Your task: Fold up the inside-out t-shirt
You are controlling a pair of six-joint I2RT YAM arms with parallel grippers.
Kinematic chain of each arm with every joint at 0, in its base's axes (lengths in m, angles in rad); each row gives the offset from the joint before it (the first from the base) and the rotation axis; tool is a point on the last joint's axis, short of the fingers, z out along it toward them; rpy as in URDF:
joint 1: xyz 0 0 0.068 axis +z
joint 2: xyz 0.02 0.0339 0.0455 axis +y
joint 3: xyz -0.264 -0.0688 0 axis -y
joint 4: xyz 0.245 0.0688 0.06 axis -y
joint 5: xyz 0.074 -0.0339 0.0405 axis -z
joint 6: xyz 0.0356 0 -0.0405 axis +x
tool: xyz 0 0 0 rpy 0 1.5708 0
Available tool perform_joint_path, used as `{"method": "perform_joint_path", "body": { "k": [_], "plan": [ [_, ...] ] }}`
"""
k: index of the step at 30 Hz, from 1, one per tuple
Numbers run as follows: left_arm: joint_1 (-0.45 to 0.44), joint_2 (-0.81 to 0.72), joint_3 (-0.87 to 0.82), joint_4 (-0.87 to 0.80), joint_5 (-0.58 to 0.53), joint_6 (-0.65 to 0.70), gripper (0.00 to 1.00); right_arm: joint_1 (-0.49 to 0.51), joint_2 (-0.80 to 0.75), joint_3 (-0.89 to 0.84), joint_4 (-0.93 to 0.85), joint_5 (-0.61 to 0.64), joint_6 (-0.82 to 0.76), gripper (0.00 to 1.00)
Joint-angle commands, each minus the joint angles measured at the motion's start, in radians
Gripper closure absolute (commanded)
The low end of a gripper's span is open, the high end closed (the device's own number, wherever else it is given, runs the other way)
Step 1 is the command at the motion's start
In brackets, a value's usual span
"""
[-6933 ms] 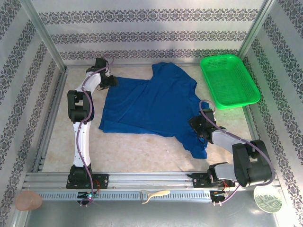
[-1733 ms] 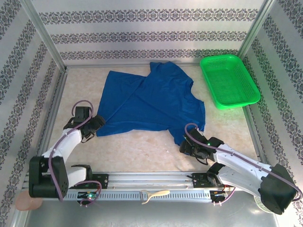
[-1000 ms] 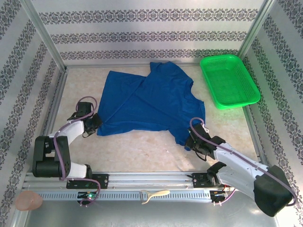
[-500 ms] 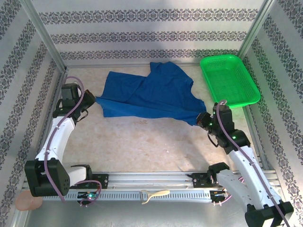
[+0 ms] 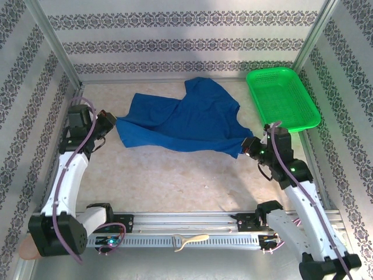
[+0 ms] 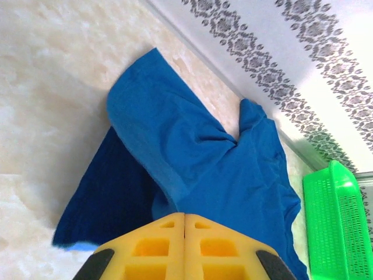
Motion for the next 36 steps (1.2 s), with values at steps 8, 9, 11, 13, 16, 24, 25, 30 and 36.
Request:
{"method": "perform_joint_path", "body": {
  "k": [8,9,11,13,16,24,25,30,36],
  "plan": [
    [0.008,0.685,0.283,0.26,0.105,-0.022,0.93,-0.02,0.354,-0.078,0.323,0.065,-0.035,1.0],
    [0.007,0.724,0.316,0.245,0.104,-0.01,0.87,-0.02,0.377,-0.073,0.33,0.071,-0.038,1.0],
    [0.008,0.739,0.343,0.207,0.095,0.031,0.66,-0.019,0.402,-0.07,0.343,0.083,-0.042,1.0],
    [0.008,0.701,0.315,0.177,0.076,0.068,0.54,-0.02,0.407,-0.071,0.345,0.09,-0.044,1.0],
    [0.007,0.598,0.214,0.109,0.032,0.114,0.41,-0.02,0.394,-0.079,0.347,0.091,-0.044,1.0],
    [-0.026,0.398,-0.111,0.085,0.001,0.142,0.46,-0.02,0.344,-0.116,0.337,0.086,-0.03,1.0],
    [-0.028,0.399,-0.121,0.084,0.001,0.146,0.47,-0.02,0.334,-0.123,0.336,0.086,-0.027,1.0],
    [-0.034,0.436,-0.129,0.079,-0.027,0.174,0.49,-0.02,0.304,-0.141,0.332,0.09,-0.015,1.0],
    [-0.047,0.488,-0.106,0.093,-0.066,0.213,0.51,-0.018,0.294,-0.146,0.332,0.09,-0.012,1.0]
  ]
}}
